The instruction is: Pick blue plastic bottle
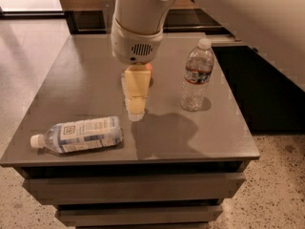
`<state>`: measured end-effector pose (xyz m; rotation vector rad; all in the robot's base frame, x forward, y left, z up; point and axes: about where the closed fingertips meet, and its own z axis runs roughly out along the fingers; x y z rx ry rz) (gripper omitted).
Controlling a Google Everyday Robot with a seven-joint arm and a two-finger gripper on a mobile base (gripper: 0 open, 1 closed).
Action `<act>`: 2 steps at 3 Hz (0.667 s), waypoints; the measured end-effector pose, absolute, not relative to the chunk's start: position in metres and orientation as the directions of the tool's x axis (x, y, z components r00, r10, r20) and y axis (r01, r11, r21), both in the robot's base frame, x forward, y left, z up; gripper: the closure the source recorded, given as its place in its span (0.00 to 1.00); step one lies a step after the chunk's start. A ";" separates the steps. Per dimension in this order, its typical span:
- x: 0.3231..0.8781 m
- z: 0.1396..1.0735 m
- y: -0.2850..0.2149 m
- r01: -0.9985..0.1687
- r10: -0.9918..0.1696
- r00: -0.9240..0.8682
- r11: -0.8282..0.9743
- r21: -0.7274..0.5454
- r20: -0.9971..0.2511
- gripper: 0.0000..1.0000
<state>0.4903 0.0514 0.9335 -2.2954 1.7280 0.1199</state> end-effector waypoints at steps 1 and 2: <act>0.491 0.932 0.053 -0.953 -0.931 0.289 -0.257 -0.159 -0.224 0.00; 0.485 0.919 0.074 -0.944 -0.918 0.326 -0.302 -0.134 -0.224 0.00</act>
Offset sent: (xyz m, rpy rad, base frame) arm -0.0157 0.0549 -0.0379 -0.0315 0.0783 0.1259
